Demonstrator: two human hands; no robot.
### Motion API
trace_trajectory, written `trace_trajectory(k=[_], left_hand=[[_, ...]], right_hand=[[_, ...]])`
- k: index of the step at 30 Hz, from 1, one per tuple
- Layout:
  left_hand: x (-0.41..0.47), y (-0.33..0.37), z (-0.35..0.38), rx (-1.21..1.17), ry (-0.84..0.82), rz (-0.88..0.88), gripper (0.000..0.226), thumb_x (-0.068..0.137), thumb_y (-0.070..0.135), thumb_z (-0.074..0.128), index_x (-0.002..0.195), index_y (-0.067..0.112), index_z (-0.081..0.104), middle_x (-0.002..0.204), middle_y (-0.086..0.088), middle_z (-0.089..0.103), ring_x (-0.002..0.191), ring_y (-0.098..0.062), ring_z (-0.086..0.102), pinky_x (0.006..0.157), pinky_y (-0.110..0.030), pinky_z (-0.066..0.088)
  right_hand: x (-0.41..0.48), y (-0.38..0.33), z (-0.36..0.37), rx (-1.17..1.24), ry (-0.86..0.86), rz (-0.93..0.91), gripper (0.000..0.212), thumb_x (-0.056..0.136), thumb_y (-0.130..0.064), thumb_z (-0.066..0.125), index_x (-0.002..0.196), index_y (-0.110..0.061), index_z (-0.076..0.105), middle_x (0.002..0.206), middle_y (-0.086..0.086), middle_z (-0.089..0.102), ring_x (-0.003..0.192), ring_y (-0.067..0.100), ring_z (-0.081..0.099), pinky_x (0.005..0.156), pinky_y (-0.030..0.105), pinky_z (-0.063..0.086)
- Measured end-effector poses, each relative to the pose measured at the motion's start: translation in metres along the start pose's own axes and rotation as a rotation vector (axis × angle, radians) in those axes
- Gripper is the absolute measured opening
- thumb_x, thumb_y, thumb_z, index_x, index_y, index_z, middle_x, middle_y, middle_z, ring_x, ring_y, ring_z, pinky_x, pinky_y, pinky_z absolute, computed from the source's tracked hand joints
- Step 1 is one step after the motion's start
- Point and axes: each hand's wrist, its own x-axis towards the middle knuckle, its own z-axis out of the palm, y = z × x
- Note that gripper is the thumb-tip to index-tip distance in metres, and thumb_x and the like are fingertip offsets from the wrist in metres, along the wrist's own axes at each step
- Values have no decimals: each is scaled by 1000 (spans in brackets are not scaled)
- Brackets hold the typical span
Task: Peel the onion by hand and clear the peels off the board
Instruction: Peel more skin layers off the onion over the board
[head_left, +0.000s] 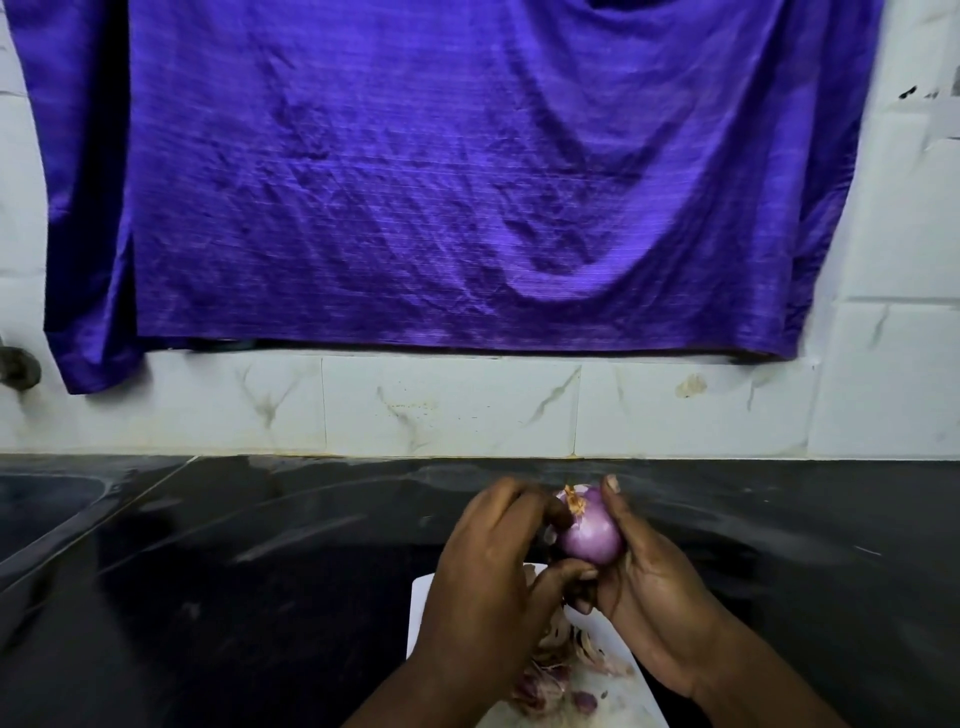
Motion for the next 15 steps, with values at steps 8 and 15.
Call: trace_trajectory(k=[8,15], left_hand=[[2,-3,-5,55,-192,50,26,97,39,67,102,18,53,106,10,44,100,-9,43,83,-25,42],[-2,-3,-1,165,-67,86,36,94,50,64,119,24,58,124,12,51,110,-11,48,91,-32,50]], right_hand=[[0,1,3,-3,57,6,53,83,-50,65,108,-5,79,100,21,75,75,22,73,60,30,59],[-1,-2,4,62,47,31,60,88,-57,63,112,-5,77,103,22,72,80,25,61,59,29,52]])
